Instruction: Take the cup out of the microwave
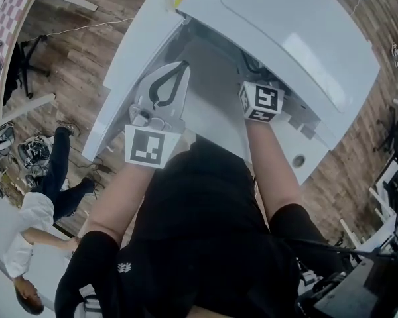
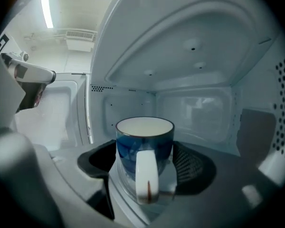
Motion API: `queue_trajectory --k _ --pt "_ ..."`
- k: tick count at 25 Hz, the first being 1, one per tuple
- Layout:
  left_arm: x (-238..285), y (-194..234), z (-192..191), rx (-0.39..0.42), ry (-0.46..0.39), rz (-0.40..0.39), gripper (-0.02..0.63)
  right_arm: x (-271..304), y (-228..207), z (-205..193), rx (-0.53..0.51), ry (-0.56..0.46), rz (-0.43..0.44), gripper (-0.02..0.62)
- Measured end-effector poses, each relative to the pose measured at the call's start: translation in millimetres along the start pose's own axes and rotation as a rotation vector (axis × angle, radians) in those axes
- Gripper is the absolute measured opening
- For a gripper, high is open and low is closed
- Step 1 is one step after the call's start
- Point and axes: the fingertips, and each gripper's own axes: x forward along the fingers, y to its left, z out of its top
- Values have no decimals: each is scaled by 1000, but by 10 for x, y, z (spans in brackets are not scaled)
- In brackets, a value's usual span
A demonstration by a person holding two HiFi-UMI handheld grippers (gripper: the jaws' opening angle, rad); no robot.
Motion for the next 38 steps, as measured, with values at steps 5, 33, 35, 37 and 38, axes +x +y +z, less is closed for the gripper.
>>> queue_trajectory --k 5,33,35,37,38 --pt "19 32 -8 -13 3 2 2 98 -20 8 -6 2 -9 371" --pt "-89 -37 58 13 24 -21 2 148 -6 6 -36 27 10 397" --pt "-119 -58 76 24 21 -23 2 103 2 14 -37 26 10 397" --pt "-159 -93 92 28 19 -24 2 46 21 25 -41 23 13 397" --pt "-180 -110 102 30 17 -26 2 16 30 30 -43 21 14 397"
